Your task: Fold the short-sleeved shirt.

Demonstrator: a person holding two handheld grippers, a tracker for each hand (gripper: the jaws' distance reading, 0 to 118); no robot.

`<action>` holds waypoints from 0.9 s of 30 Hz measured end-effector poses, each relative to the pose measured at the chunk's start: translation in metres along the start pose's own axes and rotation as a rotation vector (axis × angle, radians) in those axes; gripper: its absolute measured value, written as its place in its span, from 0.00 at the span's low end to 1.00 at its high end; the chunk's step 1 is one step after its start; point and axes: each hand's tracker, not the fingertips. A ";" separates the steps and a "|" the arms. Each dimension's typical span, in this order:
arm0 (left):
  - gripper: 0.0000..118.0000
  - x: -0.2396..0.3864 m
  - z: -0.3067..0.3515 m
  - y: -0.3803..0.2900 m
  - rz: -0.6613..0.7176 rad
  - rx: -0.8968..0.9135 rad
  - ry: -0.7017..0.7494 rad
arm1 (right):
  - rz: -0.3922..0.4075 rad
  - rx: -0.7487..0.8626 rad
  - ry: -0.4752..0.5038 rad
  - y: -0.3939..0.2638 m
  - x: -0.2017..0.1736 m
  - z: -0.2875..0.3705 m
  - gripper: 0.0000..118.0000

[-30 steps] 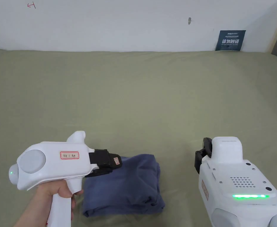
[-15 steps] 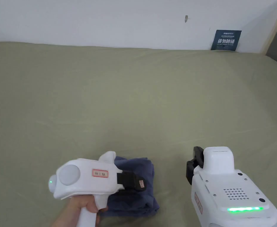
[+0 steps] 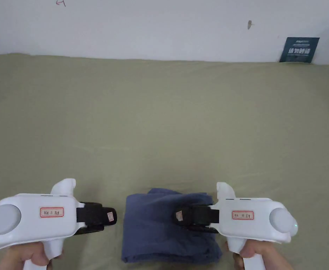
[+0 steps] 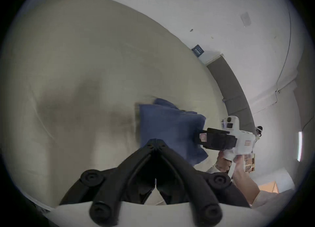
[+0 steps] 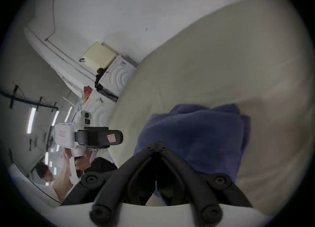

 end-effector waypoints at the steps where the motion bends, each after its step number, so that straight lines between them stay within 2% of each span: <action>1: 0.00 -0.004 -0.001 0.000 0.014 -0.008 -0.006 | -0.030 -0.035 0.007 0.002 0.011 -0.003 0.00; 3: 0.00 -0.013 -0.011 0.004 0.052 -0.032 -0.052 | -0.065 -0.061 0.017 0.002 0.029 -0.005 0.00; 5: 0.00 -0.017 -0.020 0.005 0.070 -0.069 -0.117 | -0.165 -0.051 0.112 0.003 0.045 -0.002 0.00; 6: 0.04 -0.018 -0.026 0.005 0.080 -0.081 -0.147 | -0.215 -0.047 0.131 0.002 0.053 -0.002 0.00; 7: 0.24 -0.019 -0.034 0.009 0.074 -0.084 -0.193 | -0.243 -0.038 0.152 0.001 0.058 -0.002 0.00; 9: 0.94 -0.021 -0.049 0.010 0.114 -0.117 -0.297 | -0.244 -0.036 0.157 0.000 0.062 -0.004 0.00; 10: 1.00 -0.016 -0.059 0.008 0.126 -0.145 -0.305 | -0.251 -0.034 0.169 -0.002 0.062 -0.004 0.00; 11: 0.96 -0.014 -0.062 0.005 0.127 -0.111 -0.297 | -0.254 -0.032 0.172 -0.002 0.062 -0.003 0.00; 14: 0.92 -0.018 -0.090 -0.023 0.225 -0.171 -0.306 | -0.271 -0.027 0.190 -0.004 0.063 -0.003 0.00; 15: 0.89 -0.058 -0.112 0.018 0.237 -0.185 -0.358 | -0.277 -0.026 0.194 -0.004 0.063 -0.004 0.00; 16: 0.76 -0.059 -0.121 0.019 0.240 -0.184 -0.423 | -0.283 -0.027 0.199 -0.004 0.064 -0.004 0.00; 17: 0.58 -0.056 -0.127 0.019 0.252 -0.191 -0.454 | -0.289 -0.027 0.203 -0.003 0.064 -0.004 0.00; 18: 0.33 -0.058 -0.132 0.019 0.247 -0.179 -0.379 | -0.293 -0.025 0.199 -0.002 0.065 -0.003 0.00; 19: 0.30 -0.059 -0.132 0.024 0.182 -0.158 -0.225 | -0.289 -0.018 0.180 0.000 0.061 0.000 0.00; 20: 0.30 -0.065 -0.135 0.025 0.182 -0.159 -0.194 | -0.270 -0.011 0.152 0.001 0.058 0.002 0.00; 22: 0.30 -0.070 -0.131 0.026 0.225 -0.162 -0.283 | -0.167 0.019 0.038 0.005 0.036 0.014 0.00; 23: 0.30 -0.061 -0.127 0.023 0.218 -0.161 -0.269 | -0.108 0.057 -0.018 0.005 0.024 0.021 0.00; 24: 0.30 -0.059 -0.127 0.025 0.213 -0.158 -0.261 | 0.005 0.120 -0.127 0.003 0.005 0.034 0.00; 26: 0.30 -0.057 -0.129 0.028 0.211 -0.164 -0.271 | 0.202 0.235 -0.276 -0.002 -0.029 0.056 0.00; 27: 0.30 -0.039 -0.119 0.019 0.208 -0.163 -0.266 | 0.333 0.376 -0.473 -0.012 -0.054 0.067 0.00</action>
